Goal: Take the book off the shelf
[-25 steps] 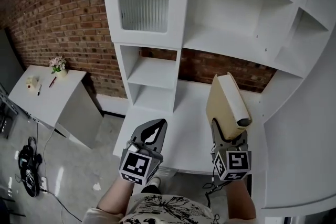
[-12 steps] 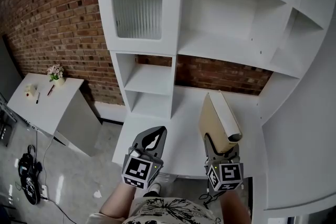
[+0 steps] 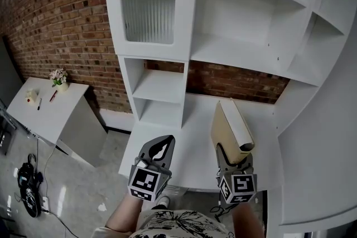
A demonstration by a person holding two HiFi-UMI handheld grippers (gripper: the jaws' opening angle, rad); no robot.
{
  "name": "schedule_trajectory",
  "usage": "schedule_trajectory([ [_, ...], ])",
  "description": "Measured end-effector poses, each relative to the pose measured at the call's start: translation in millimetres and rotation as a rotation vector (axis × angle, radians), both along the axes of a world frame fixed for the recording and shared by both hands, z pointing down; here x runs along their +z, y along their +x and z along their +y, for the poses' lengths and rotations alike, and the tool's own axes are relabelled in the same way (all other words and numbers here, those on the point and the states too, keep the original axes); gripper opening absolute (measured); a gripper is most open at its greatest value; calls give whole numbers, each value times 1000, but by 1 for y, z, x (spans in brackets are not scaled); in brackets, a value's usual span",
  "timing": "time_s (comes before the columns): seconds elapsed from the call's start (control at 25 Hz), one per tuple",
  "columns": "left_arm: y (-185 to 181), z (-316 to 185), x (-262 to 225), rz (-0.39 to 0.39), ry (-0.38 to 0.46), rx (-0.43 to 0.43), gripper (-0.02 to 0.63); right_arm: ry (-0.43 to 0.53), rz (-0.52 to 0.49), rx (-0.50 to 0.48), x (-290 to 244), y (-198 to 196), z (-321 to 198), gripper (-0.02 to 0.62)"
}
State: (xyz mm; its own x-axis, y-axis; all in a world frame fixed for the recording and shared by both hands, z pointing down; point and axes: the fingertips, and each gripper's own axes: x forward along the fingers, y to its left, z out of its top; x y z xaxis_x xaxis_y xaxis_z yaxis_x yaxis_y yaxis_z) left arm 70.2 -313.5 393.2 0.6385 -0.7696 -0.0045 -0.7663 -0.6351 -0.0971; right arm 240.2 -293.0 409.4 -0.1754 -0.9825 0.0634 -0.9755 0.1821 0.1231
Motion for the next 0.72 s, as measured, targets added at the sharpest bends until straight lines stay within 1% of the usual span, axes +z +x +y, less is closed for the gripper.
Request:
schedule_trajectory([
  [0.24,-6,-6,4,1,-27,-12,5,-13,-7,-4,-2,-3,-6,229],
  [0.4,-8,-10,2,14,-19,-9,5,4,-6,-11,-11,-5,-12,230],
  [0.56,-11,-13,0,18,-14,-6,5,1,-20,-18,-11,-9,-15,230],
  [0.72,-12,-14,-1,36,-24,18,5,-7,-23,-27,-7,-14,-18,230],
])
